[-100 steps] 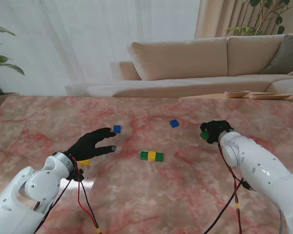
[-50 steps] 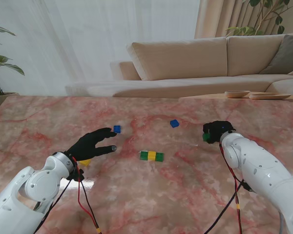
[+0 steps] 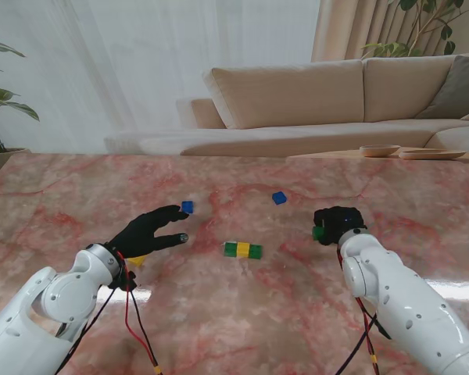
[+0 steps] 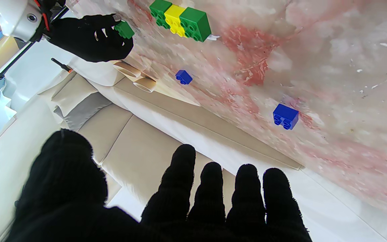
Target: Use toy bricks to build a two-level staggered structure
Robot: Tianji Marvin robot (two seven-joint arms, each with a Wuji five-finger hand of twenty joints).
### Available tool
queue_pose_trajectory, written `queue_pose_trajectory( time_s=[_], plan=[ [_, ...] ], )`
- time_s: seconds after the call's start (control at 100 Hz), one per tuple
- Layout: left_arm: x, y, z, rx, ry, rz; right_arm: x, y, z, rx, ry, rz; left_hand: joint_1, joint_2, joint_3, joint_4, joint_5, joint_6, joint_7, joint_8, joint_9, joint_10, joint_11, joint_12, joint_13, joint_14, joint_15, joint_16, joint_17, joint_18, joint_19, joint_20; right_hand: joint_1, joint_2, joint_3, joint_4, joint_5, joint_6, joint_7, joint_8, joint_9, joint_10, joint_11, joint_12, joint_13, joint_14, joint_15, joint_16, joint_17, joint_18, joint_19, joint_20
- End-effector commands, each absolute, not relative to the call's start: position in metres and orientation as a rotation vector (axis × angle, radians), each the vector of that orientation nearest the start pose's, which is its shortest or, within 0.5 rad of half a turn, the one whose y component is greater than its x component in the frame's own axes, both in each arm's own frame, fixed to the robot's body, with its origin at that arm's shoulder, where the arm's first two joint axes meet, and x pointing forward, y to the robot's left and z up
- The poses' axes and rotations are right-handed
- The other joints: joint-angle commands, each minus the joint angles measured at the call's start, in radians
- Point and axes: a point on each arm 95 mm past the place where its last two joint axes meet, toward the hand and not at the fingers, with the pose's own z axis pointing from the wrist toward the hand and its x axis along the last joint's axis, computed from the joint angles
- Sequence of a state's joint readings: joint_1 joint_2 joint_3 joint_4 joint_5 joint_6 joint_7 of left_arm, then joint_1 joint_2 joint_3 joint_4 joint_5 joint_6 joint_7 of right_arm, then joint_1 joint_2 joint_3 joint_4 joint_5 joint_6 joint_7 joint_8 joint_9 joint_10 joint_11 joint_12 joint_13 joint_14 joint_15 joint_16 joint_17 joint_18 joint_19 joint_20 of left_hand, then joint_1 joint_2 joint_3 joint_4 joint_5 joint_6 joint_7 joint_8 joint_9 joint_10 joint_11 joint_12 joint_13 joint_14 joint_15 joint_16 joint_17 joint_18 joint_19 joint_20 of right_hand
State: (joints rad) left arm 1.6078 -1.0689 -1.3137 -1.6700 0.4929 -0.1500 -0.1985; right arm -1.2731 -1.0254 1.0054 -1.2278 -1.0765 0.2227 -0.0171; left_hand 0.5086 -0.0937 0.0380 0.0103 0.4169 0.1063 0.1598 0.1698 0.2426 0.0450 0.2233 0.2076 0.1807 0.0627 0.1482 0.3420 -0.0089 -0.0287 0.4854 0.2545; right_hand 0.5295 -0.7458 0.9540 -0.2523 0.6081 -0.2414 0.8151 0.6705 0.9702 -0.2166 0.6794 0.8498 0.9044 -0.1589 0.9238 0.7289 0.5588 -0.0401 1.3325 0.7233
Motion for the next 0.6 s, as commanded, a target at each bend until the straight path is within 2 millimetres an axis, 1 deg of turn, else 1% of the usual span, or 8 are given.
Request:
queue_pose_trajectory(
  time_s=[0.0,0.19,0.27,0.45,0.59],
  plan=[
    [0.391,0.011,-0.311,-1.636,1.474,-1.829,0.458,-0.047,-0.368,1.19,1.548,0.994,0.006,0.041,-0.038,0.012,0.015,0.013,-0.017,0.005,-0.012,0.001,-0.027,-0.014,-0.033,-0.04,-0.036,-0.011,-0.004,-0.048,-0.031,-0.011,0.04,0.031,0.088,-0.021,0.093,-0.08,0.117,0.021,0.028,0.017,-0.008,0.023,0.042,0.017,0.022,0.018,0.011,0.023,0.053,0.01],
    [0.391,0.01,-0.312,-1.63,1.481,-1.834,0.438,-0.014,-0.357,1.199,1.552,1.01,0.004,0.043,-0.038,0.013,0.013,0.013,-0.018,0.004,-0.013,0.001,-0.029,-0.015,-0.033,-0.041,-0.037,-0.011,-0.004,-0.045,-0.031,-0.011,0.019,0.039,0.091,-0.028,0.097,-0.061,0.104,0.016,0.029,0.033,-0.022,0.029,0.04,0.031,0.021,0.02,0.006,0.031,0.061,0.009],
    [0.391,0.01,-0.312,-1.628,1.477,-1.841,0.432,-0.001,-0.355,1.193,1.553,1.013,0.004,0.043,-0.038,0.013,0.015,0.013,-0.017,0.005,-0.011,0.001,-0.029,-0.015,-0.033,-0.041,-0.038,-0.012,-0.004,-0.045,-0.032,-0.011,0.013,0.047,0.082,-0.03,0.096,-0.061,0.101,0.018,0.023,0.034,-0.025,0.031,0.035,0.031,0.018,0.02,0.002,0.03,0.059,0.008],
    [0.391,0.008,-0.312,-1.625,1.48,-1.856,0.422,0.022,-0.363,1.203,1.556,0.987,0.003,0.043,-0.038,0.013,0.014,0.013,-0.018,0.004,-0.011,0.001,-0.03,-0.015,-0.033,-0.041,-0.039,-0.012,-0.004,-0.046,-0.033,-0.012,0.011,0.052,0.072,-0.03,0.086,-0.06,0.093,0.023,0.011,0.033,-0.031,0.033,0.023,0.027,0.012,0.02,-0.004,0.024,0.053,0.004],
    [0.39,0.007,-0.312,-1.621,1.494,-1.859,0.418,0.033,-0.372,1.209,1.565,0.984,0.004,0.044,-0.038,0.013,0.014,0.014,-0.019,0.004,-0.012,0.001,-0.031,-0.015,-0.033,-0.04,-0.039,-0.012,-0.004,-0.046,-0.035,-0.013,0.005,0.06,0.061,-0.03,0.066,-0.051,0.084,0.026,-0.01,0.033,-0.035,0.035,0.009,0.024,0.007,0.02,-0.013,0.019,0.047,0.001]
  ],
)
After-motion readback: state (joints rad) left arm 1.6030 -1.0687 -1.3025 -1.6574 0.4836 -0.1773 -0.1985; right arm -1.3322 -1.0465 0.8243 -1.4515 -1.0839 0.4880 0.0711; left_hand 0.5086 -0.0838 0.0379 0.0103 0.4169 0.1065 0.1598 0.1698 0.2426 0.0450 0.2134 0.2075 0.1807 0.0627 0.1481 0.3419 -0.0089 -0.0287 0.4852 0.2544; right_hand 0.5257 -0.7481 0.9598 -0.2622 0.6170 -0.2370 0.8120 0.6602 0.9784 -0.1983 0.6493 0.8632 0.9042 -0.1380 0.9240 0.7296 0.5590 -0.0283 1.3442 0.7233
